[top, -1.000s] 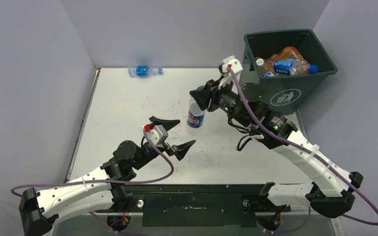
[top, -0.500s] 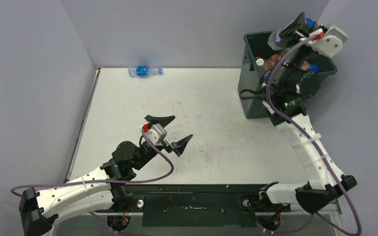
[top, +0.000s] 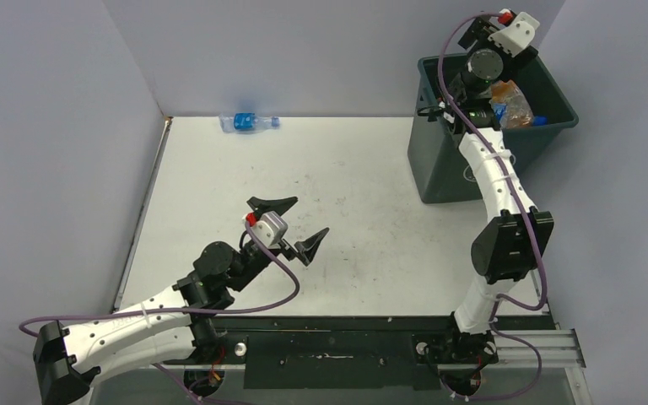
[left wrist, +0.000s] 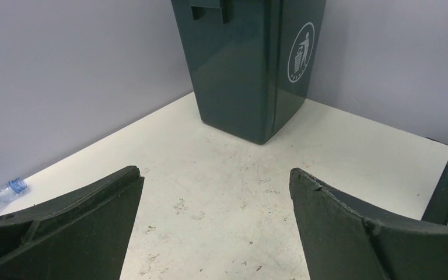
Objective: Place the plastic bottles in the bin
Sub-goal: Place the plastic bottle in the trash bin.
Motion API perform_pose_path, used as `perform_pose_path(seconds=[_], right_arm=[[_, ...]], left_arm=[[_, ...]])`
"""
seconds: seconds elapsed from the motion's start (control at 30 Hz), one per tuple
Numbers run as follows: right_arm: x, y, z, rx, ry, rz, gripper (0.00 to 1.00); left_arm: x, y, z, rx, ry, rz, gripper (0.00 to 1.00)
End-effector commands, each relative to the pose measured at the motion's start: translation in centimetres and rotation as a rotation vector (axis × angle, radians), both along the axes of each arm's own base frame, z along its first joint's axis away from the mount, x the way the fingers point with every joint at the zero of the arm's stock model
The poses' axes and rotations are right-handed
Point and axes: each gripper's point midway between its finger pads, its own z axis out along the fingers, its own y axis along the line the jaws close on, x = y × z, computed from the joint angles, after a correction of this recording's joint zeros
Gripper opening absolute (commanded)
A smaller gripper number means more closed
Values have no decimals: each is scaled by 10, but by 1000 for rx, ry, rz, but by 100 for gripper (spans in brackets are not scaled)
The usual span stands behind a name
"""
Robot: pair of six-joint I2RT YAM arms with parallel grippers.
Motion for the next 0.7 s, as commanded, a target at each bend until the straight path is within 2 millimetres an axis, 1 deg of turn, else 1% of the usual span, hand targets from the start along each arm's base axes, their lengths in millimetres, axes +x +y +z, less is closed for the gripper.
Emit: perform_pose_path(seconds=[0.0,0.1,0.2,0.3,0.33,0.4,0.47,0.57,0.6,0.67], right_arm=[[-14,20,59,80,-153,159,84],[-20,22,66,95,-153,182,85],[-32,22,68,115,-150,206,84],[-48,24,69,128,-163,233,84],[-55,24,72,127,-171,242,85],[-63,26,74,130,-169,263,86],[-73,32,80,142,-184,302,86],[-91,52,95,159,-222,408,87],[-97,63,97,161,-227,453,88],[-111,92,101,157,-233,554,88]], left_arm=[[3,1,12,-21,-26,22,96],[4,-1,9,-13,-21,20,96],[3,-4,7,-7,-17,9,96],[2,-5,7,-8,-14,3,96],[2,-5,7,-9,-13,3,96],[3,-2,8,-20,-7,14,96],[4,1,9,-36,-3,28,96],[13,9,9,-60,25,94,96],[17,13,9,-67,38,130,96],[29,24,7,-81,72,218,96]])
